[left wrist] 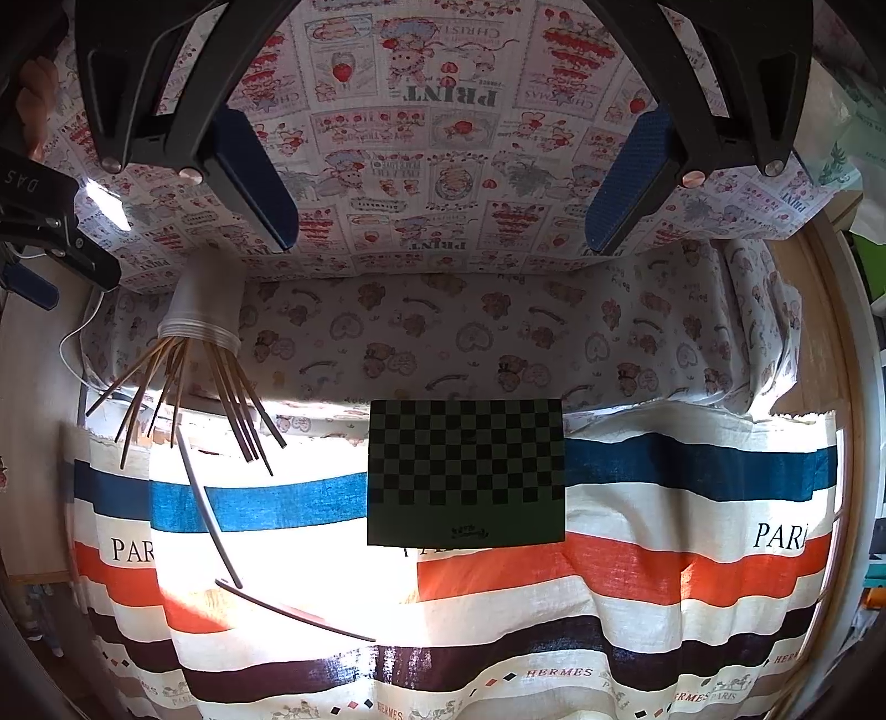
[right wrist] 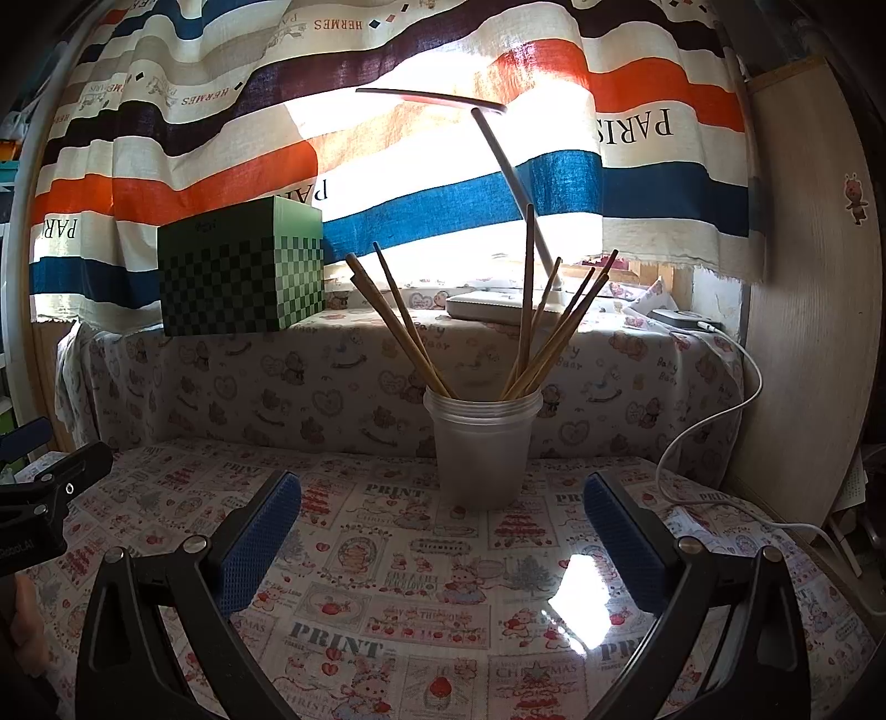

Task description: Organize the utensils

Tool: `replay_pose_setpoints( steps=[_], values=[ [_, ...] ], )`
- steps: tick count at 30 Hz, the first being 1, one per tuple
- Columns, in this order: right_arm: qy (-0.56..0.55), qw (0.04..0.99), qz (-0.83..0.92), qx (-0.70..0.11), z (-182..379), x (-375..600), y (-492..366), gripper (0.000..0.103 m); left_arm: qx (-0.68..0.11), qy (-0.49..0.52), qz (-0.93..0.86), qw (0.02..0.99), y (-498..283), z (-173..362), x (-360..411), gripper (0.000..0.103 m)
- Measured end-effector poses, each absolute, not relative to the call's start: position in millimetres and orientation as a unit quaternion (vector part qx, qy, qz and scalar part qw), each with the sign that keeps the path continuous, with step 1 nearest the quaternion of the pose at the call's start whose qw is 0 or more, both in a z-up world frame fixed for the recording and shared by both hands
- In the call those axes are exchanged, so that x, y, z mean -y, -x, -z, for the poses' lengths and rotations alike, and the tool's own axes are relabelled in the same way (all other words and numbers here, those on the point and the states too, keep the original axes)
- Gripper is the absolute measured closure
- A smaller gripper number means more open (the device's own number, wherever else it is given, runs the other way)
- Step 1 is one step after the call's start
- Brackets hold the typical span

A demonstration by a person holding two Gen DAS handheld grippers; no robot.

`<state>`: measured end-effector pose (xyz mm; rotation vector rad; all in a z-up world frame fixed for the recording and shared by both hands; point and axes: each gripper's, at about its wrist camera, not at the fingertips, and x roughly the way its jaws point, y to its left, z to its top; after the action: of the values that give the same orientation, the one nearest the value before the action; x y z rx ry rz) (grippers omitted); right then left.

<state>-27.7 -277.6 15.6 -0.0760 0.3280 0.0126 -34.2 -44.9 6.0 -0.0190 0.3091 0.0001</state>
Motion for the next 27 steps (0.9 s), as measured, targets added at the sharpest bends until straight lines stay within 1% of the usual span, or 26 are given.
replay_pose_setpoints(
  steps=[27],
  values=[
    [0.036,0.986,-0.004,-0.164,-15.7,278.8,27.4,0.000,-0.155,0.001,0.000,0.988,34.8,-6.0,46.5,0.000]
  ],
)
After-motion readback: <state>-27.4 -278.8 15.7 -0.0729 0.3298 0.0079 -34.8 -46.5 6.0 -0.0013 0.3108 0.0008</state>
